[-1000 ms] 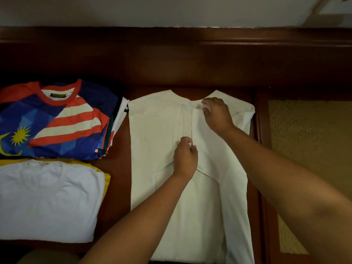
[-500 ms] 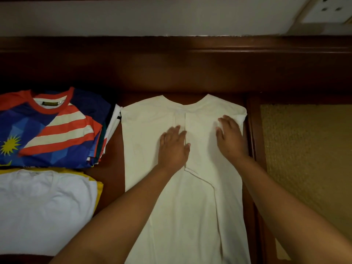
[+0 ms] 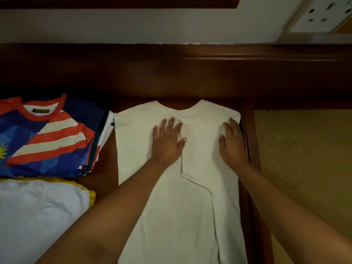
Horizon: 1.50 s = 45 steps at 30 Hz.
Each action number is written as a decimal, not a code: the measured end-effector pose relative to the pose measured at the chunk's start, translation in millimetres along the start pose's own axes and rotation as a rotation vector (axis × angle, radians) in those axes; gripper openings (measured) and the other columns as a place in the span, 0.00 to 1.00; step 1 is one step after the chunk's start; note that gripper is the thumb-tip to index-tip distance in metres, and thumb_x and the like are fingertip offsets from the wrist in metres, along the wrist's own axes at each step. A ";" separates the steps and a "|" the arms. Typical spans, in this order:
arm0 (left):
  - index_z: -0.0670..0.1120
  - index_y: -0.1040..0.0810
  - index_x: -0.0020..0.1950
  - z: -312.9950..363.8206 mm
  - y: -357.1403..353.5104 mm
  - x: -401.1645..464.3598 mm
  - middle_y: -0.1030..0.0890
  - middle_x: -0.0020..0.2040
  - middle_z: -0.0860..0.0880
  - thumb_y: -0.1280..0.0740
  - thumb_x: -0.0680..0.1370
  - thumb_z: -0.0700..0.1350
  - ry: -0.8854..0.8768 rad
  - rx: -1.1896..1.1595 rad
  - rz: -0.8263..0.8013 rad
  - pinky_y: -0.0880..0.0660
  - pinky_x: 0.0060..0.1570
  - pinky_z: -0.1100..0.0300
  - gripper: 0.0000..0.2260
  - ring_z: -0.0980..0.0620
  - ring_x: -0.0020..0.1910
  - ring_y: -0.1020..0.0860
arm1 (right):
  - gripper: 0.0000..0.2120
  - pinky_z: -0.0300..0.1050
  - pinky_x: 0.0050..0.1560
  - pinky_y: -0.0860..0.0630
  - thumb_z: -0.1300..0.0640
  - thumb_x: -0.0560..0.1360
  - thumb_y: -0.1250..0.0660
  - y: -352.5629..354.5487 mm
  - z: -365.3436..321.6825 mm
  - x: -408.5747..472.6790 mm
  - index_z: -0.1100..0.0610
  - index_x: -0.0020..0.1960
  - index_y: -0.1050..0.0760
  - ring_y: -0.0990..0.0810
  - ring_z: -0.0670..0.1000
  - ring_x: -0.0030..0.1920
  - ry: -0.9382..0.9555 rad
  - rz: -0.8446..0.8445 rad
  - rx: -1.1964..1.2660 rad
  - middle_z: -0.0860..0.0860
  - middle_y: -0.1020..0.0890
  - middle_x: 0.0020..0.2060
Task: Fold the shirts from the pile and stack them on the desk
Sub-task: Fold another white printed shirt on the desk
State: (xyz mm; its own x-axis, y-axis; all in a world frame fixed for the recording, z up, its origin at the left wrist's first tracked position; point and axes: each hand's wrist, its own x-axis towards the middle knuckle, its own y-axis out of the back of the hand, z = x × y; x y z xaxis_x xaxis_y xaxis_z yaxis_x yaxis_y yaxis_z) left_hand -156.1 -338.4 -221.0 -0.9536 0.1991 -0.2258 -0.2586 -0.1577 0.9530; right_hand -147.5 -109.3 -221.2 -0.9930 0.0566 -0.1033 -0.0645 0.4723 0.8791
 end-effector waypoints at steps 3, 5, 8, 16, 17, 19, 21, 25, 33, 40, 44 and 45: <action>0.57 0.59 0.78 9.0 -12.1 7.0 0.61 0.79 0.50 0.57 0.80 0.64 -0.051 0.066 -0.073 0.61 0.74 0.43 0.29 0.46 0.77 0.63 | 0.31 0.48 0.76 0.63 0.46 0.83 0.50 -10.9 9.6 -2.5 0.58 0.79 0.59 0.64 0.52 0.77 -0.026 -0.230 -0.147 0.54 0.61 0.78; 0.58 0.62 0.78 5.3 -15.0 11.7 0.64 0.78 0.50 0.59 0.79 0.65 -0.047 0.065 -0.086 0.62 0.74 0.43 0.29 0.46 0.77 0.65 | 0.33 0.48 0.74 0.66 0.43 0.82 0.53 -11.7 13.0 11.0 0.56 0.78 0.64 0.67 0.51 0.76 -0.023 -0.273 -0.189 0.52 0.65 0.77; 0.57 0.58 0.78 -0.8 -9.8 11.1 0.61 0.79 0.50 0.57 0.80 0.63 -0.073 0.002 -0.090 0.59 0.75 0.44 0.28 0.48 0.77 0.63 | 0.32 0.52 0.76 0.63 0.43 0.82 0.53 -2.6 6.2 20.4 0.58 0.79 0.60 0.64 0.53 0.77 -0.053 -0.242 -0.232 0.54 0.61 0.78; 0.49 0.43 0.78 -23.1 -38.6 -117.6 0.46 0.79 0.45 0.55 0.80 0.59 0.260 -0.078 0.083 0.51 0.73 0.42 0.28 0.44 0.78 0.50 | 0.32 0.47 0.74 0.69 0.37 0.76 0.69 -26.2 -26.1 -100.4 0.50 0.76 0.67 0.70 0.49 0.75 0.149 -0.359 -0.204 0.48 0.68 0.75; 0.50 0.45 0.78 -28.5 -44.6 -126.1 0.47 0.79 0.45 0.56 0.80 0.60 0.258 -0.040 0.059 0.51 0.73 0.42 0.28 0.44 0.78 0.50 | 0.32 0.47 0.74 0.69 0.37 0.76 0.69 -31.4 -22.4 -102.2 0.50 0.76 0.69 0.70 0.49 0.75 0.149 -0.372 -0.229 0.48 0.69 0.75; 0.51 0.49 0.79 -38.0 -48.4 -124.3 0.49 0.79 0.47 0.58 0.80 0.62 0.240 -0.003 0.041 0.53 0.74 0.44 0.29 0.45 0.78 0.51 | 0.32 0.47 0.73 0.71 0.37 0.78 0.66 -34.7 -20.0 -94.3 0.50 0.76 0.69 0.71 0.49 0.75 0.132 -0.359 -0.259 0.48 0.68 0.75; 0.52 0.52 0.79 -40.6 -44.4 -114.4 0.52 0.79 0.47 0.60 0.79 0.63 0.238 -0.001 0.034 0.56 0.74 0.45 0.31 0.46 0.78 0.54 | 0.31 0.48 0.73 0.70 0.40 0.81 0.60 -31.9 -24.0 -85.6 0.51 0.77 0.67 0.70 0.50 0.75 0.121 -0.385 -0.249 0.49 0.67 0.76; 0.52 0.53 0.79 -33.7 -40.6 -128.5 0.55 0.80 0.47 0.59 0.77 0.63 0.244 -0.038 0.013 0.58 0.74 0.47 0.32 0.46 0.78 0.56 | 0.28 0.49 0.75 0.63 0.44 0.83 0.55 -16.9 -26.7 -105.4 0.54 0.79 0.55 0.61 0.51 0.78 0.122 -0.373 -0.147 0.51 0.57 0.78; 0.47 0.35 0.75 -9.0 -64.7 -269.7 0.36 0.75 0.42 0.51 0.78 0.57 0.262 -0.015 -0.071 0.37 0.68 0.42 0.28 0.41 0.73 0.36 | 0.22 0.49 0.75 0.45 0.54 0.82 0.44 2.2 14.7 -242.7 0.59 0.74 0.37 0.43 0.55 0.75 0.044 -0.272 -0.058 0.57 0.39 0.75; 0.47 0.29 0.71 -19.9 -86.2 -370.5 0.29 0.71 0.43 0.43 0.77 0.56 0.282 0.022 -0.043 0.30 0.61 0.41 0.24 0.40 0.68 0.29 | 0.21 0.51 0.73 0.41 0.59 0.80 0.41 -2.9 19.9 -338.2 0.60 0.72 0.34 0.41 0.57 0.75 -0.123 -0.224 -0.129 0.59 0.37 0.74; 0.46 0.30 0.71 -30.7 -83.6 -405.4 0.31 0.71 0.42 0.31 0.75 0.49 0.440 -0.103 0.034 0.31 0.61 0.42 0.25 0.38 0.69 0.33 | 0.14 0.51 0.68 0.35 0.62 0.79 0.40 -5.5 14.9 -374.6 0.64 0.63 0.27 0.34 0.58 0.69 -0.192 -0.129 -0.066 0.60 0.31 0.69; 0.46 0.29 0.70 -30.9 -81.3 -412.6 0.31 0.70 0.42 0.31 0.75 0.47 0.494 -0.150 0.042 0.31 0.60 0.44 0.23 0.39 0.67 0.32 | 0.11 0.50 0.65 0.32 0.63 0.79 0.40 -4.3 12.7 -383.0 0.65 0.58 0.25 0.31 0.58 0.65 -0.229 -0.067 -0.006 0.61 0.29 0.65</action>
State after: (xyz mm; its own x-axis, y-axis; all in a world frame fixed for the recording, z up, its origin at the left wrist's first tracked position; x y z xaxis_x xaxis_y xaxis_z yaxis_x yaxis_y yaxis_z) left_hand 253.6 -437.7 -211.6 -0.9134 -0.2849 -0.2907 -0.2031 -0.3000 0.9321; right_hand 234.4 -121.8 -191.4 -0.9383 0.2238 -0.2636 -0.1305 0.4767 0.8693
